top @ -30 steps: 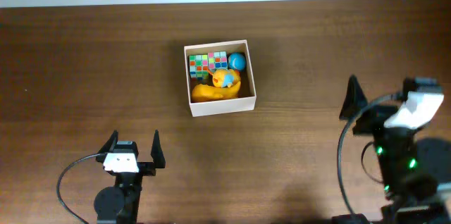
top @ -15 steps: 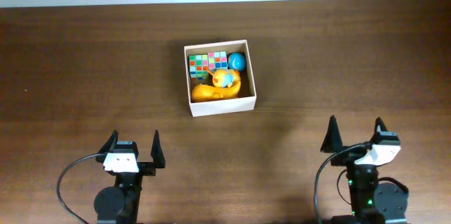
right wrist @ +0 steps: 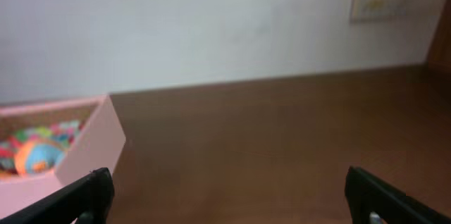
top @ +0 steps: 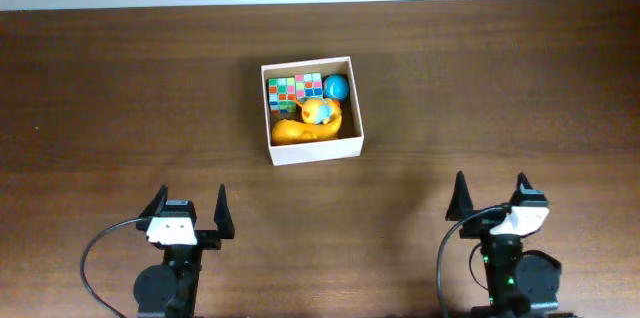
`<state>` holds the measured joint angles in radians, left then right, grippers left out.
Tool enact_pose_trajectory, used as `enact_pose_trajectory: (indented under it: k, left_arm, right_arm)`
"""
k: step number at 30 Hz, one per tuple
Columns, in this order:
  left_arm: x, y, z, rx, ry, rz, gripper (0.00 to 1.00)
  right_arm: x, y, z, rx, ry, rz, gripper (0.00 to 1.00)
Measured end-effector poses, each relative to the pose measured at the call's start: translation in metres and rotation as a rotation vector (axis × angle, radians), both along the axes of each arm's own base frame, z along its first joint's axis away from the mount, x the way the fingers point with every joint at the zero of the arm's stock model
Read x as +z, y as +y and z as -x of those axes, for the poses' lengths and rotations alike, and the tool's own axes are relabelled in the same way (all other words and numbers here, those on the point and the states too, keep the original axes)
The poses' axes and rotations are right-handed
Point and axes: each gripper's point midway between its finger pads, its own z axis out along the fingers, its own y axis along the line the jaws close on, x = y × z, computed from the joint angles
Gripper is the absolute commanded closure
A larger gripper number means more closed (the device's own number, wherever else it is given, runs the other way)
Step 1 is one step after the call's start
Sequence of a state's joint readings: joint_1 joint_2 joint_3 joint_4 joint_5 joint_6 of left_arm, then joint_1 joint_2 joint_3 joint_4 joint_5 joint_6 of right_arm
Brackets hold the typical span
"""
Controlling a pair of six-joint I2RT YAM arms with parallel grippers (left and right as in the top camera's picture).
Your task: Pack container
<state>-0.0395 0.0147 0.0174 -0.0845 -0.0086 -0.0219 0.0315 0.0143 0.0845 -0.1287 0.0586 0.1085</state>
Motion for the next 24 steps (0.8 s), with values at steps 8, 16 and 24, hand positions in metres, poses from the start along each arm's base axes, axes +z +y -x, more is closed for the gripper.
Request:
enact_pose_trajectory:
  k: [8, 16, 24]
  left_arm:
    - [0.0, 0.0, 0.0, 0.0, 0.0, 0.0, 0.01]
    - [0.0, 0.0, 0.0, 0.0, 0.0, 0.0, 0.01]
    - [0.0, 0.0, 0.0, 0.0, 0.0, 0.0, 0.01]
  right_arm:
    - [-0.021, 0.006, -0.003, 0.034, 0.035, -0.001, 0.01]
    - [-0.021, 0.012, -0.003, 0.061, 0.035, 0.0, 0.01]
    - [-0.021, 0.012, -0.003, 0.059, 0.035, -0.002, 0.01]
